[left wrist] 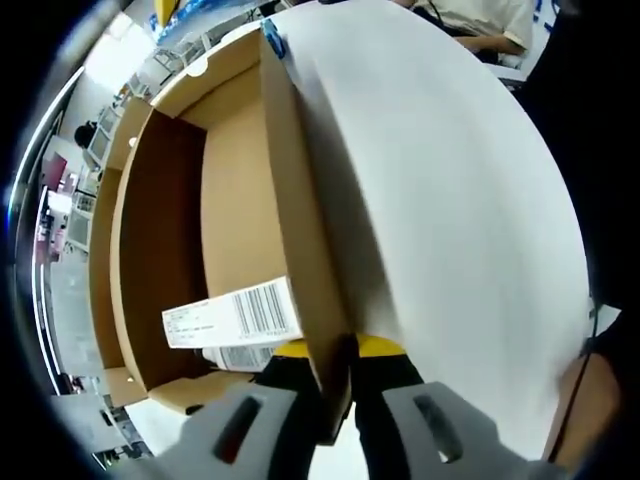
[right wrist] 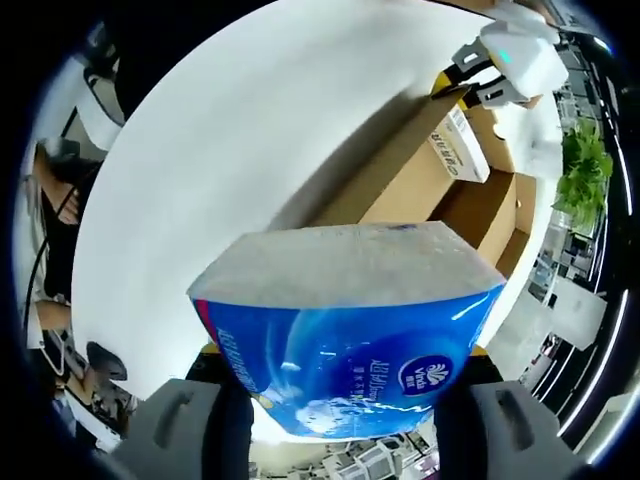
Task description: Operate the shoe box by opening the lid, removing the specified soft item, and placing it in the target area until the item is outside and the box remains undamaged.
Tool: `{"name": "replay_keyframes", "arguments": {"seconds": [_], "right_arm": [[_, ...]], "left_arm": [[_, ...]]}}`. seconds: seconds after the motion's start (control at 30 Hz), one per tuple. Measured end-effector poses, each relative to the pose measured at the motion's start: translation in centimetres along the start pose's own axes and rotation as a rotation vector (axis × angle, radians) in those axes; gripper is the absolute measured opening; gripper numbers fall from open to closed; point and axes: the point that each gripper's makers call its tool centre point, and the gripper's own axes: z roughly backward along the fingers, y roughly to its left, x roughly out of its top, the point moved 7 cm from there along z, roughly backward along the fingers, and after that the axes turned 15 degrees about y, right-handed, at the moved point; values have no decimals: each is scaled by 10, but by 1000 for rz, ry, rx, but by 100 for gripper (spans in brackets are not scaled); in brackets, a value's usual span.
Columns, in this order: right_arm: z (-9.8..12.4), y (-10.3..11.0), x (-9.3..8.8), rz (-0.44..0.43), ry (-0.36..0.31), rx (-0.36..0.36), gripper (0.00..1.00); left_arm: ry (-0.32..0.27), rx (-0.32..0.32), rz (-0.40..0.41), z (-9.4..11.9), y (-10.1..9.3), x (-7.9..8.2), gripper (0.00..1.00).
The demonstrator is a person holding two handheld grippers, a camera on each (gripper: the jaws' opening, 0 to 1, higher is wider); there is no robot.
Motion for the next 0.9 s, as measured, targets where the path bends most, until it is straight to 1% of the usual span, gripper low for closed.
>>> {"name": "replay_keyframes", "arguments": {"seconds": [0.13,0.23,0.33,0.57,0.73,0.83,0.9], "right_arm": [[1,11,-3,-31,6,9,73],[0,18,-3,-45,1,13,73],[-2,24,-5,-61,1,34,73],[4,35,-13,-122,14,56,73],[5,48,-18,-162,30,91,73],[1,57,-20,-167,41,126,73],[2,62,-20,-170,46,135,73]], "left_arm": [[21,6,-1,-1,-1,1,9],[13,5,-1,0,-1,0,9],[10,4,-3,0,-1,-1,9],[10,5,-3,0,-2,-1,9],[9,5,-3,0,-2,-1,9],[8,5,-4,0,-2,-1,9],[5,6,-5,0,-2,-1,9]]}}
